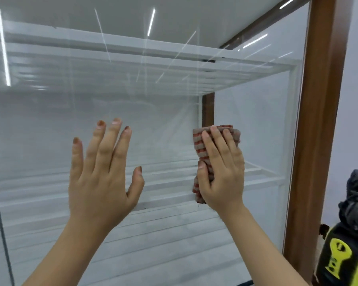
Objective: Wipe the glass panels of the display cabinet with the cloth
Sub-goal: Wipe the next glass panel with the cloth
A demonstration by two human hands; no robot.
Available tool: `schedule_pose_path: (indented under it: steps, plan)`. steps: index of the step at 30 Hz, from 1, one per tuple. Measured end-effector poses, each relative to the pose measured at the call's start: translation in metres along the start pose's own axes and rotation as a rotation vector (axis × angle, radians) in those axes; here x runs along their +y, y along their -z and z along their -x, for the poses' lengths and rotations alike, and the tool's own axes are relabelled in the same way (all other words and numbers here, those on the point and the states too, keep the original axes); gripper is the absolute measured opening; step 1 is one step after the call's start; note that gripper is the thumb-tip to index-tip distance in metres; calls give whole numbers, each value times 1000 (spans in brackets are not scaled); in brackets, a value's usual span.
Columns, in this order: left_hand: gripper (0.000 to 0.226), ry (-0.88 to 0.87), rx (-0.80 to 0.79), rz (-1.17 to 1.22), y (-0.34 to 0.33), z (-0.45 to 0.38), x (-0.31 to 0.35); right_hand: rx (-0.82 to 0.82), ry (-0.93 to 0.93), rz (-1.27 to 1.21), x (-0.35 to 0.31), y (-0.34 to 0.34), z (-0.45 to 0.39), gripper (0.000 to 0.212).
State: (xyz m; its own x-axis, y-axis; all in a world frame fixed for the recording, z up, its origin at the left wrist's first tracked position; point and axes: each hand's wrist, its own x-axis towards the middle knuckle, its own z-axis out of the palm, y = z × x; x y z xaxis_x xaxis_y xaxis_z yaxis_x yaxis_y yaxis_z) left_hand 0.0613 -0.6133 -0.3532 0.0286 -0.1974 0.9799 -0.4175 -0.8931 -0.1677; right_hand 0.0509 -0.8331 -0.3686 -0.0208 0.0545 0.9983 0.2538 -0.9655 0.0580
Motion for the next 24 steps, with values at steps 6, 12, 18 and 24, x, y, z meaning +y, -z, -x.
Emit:
schedule_pose_path:
  steps: [6, 12, 18, 24]
  plan:
    - [62, -154, -113, 45, -24, -23, 63, -12, -1, 7, 30, 12, -19, 51]
    - [67, -161, -165, -65, -38, -23, 71, 46, -111, 12, 66, 21, 5, 49]
    - [65, -146, -133, -78, -41, -21, 73, -28, 59, 6, 61, 20, 11, 49]
    - [64, -138, -107, -78, -41, -21, 74, 35, -99, 30, 106, 35, -6, 49]
